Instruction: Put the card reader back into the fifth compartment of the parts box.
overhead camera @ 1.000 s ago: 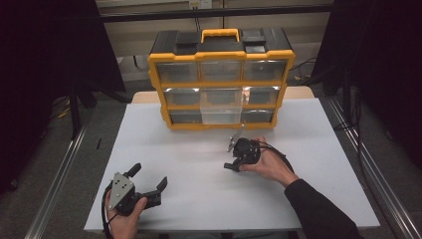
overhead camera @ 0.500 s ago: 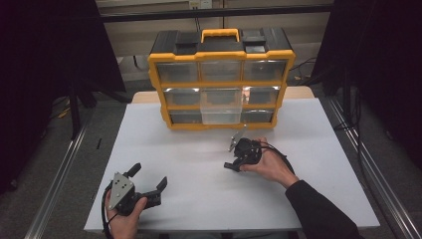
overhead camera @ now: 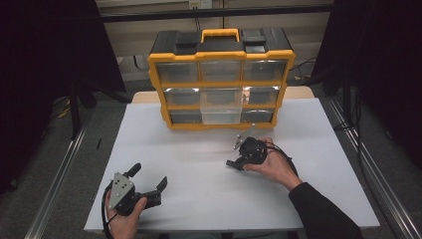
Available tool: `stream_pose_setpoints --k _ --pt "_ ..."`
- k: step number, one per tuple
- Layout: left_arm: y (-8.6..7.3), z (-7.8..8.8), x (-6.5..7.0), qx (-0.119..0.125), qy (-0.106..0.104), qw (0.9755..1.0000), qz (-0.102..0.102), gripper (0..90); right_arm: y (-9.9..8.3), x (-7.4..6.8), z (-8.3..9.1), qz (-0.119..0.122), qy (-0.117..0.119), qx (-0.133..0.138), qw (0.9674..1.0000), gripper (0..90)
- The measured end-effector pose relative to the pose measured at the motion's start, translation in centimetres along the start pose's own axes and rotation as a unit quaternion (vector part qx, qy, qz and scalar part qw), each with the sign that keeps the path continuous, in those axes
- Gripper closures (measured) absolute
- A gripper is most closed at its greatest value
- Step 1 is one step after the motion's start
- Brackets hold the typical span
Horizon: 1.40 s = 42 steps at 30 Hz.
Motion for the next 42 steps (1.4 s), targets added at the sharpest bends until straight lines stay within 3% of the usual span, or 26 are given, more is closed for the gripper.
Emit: stream_pose_setpoints --k 13,27,42 --pt "0.0 0.0 0.0 0.001 -0.001 1.0 0.0 3.0 -0.3 -0.7 1.4 0.01 0.004 0.059 0.9982 73.8" --pt "0.1 0.1 0.0 0.002 0.001 1.0 0.003 3.0 0.1 -1.5 1.9 0.02 0.003 0.085 0.9962 73.8" --pt "0.1 0.1 0.0 0.003 0.0 1.0 0.002 3.0 0.6 -2.6 2.8 0.043 0.013 0.119 0.9919 73.8"
Point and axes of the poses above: each handheld gripper's, and its own axes: z roughly backward along the jaws, y roughly out of its top, x roughly to its right, the point moved 2 cm from there along -z, roughly forward along the jaws, and after that the axes turned 15 degrees about y, right-handed, at the moved point
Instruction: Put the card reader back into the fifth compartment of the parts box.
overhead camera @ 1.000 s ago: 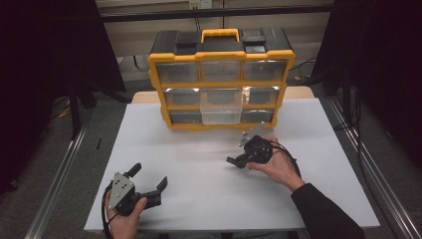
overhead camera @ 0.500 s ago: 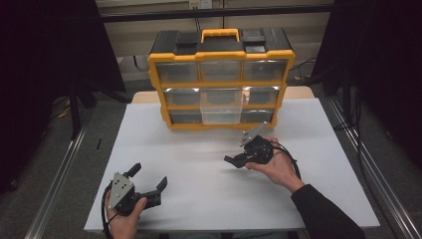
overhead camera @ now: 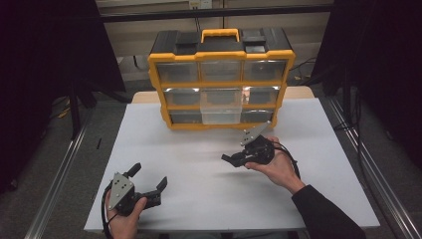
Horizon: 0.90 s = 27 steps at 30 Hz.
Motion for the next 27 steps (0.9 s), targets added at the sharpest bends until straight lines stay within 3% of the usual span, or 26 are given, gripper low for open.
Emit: stream_pose_setpoints --k 27 --pt "0.0 0.0 0.0 0.0 -0.002 1.0 -0.003 3.0 1.6 -1.7 1.7 0.018 0.003 0.046 0.9988 73.7"
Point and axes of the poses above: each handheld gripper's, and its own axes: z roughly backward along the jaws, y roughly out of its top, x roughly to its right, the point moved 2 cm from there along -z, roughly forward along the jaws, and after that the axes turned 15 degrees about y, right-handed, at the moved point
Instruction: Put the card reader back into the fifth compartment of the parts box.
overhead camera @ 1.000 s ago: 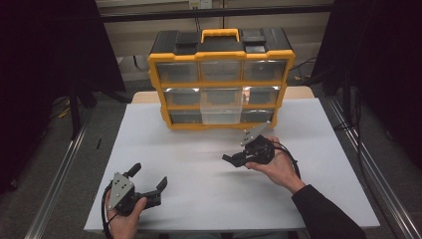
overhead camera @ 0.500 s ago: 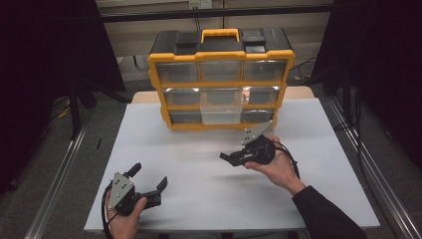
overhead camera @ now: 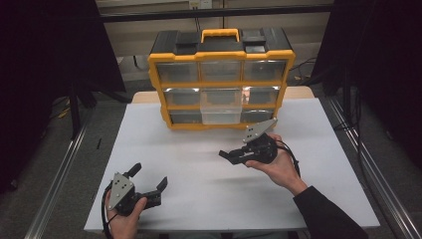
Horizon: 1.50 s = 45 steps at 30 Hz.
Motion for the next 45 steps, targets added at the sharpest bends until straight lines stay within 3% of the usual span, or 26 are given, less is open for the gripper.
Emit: stream_pose_setpoints --k 7,45 --pt "0.0 0.0 0.0 -0.001 -0.001 1.0 0.0 3.0 0.4 -0.2 0.4 -0.008 0.001 0.016 0.9998 73.7" --pt "-0.1 -0.1 0.1 -0.002 -0.002 1.0 -0.004 3.0 2.7 -1.1 3.2 0.014 -0.011 0.055 0.9983 73.7"
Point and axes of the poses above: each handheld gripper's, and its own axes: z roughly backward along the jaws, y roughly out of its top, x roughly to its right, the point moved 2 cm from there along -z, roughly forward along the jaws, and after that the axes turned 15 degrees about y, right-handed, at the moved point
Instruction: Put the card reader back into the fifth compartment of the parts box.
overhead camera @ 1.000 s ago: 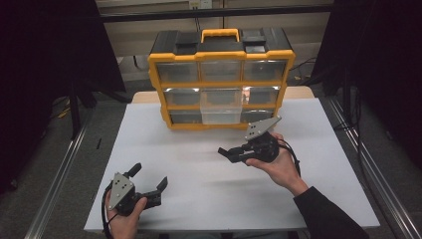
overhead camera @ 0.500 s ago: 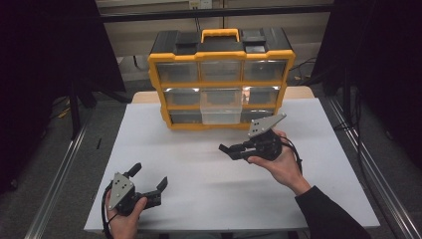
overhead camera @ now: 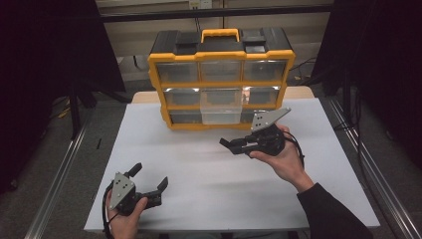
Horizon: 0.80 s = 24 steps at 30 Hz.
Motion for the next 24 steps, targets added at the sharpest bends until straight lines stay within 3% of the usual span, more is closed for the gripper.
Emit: stream_pose_setpoints --k 24 --pt "0.0 0.0 0.0 0.003 0.0 1.0 0.0 3.1 3.0 0.7 1.6 0.018 -0.022 -0.005 0.9996 73.7"
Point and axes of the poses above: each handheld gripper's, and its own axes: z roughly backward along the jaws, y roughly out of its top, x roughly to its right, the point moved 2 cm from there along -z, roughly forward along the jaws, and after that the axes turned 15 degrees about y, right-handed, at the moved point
